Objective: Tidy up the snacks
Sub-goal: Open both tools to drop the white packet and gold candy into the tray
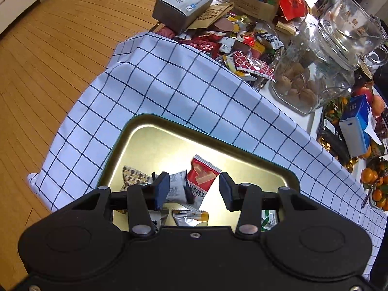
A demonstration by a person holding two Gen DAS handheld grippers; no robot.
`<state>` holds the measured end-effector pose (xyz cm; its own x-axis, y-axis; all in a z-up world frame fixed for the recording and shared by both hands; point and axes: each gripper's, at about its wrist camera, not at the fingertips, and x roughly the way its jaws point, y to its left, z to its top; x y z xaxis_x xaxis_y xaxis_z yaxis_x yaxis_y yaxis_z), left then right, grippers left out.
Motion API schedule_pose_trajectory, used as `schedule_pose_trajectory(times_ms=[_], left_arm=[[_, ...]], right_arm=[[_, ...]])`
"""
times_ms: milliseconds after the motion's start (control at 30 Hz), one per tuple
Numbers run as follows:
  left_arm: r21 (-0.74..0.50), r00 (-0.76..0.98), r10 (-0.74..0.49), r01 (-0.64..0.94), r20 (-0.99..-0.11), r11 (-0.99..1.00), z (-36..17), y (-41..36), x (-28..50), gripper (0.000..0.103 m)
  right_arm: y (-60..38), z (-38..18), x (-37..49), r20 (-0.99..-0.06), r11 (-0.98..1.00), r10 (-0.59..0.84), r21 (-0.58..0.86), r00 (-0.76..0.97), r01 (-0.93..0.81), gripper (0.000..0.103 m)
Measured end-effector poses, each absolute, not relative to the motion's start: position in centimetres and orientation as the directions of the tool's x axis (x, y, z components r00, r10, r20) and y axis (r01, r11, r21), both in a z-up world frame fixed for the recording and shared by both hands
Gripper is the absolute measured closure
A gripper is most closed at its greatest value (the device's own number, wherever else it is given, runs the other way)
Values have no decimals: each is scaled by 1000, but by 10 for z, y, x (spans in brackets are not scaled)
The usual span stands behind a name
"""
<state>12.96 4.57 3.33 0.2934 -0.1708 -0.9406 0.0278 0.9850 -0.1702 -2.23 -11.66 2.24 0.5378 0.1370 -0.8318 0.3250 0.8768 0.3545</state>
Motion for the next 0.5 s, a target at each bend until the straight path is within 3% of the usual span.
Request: schedule_pose_trajectory(times_ms=[367,467,500], left_arm=[[-170,282,-148,-53,-948,984,32,61,135,51],[-173,279,-146,-74,-949,982,30,65,137,51],[-173,277,-145,-82,-950,981,30,67,137,51]], right_arm=[[-84,22,25,-826,919,134,310,548,243,76],[-72,23,28,-808,936,105,277,580,216,63],[-69,23,27,-797,940,84,263,598,219,54]])
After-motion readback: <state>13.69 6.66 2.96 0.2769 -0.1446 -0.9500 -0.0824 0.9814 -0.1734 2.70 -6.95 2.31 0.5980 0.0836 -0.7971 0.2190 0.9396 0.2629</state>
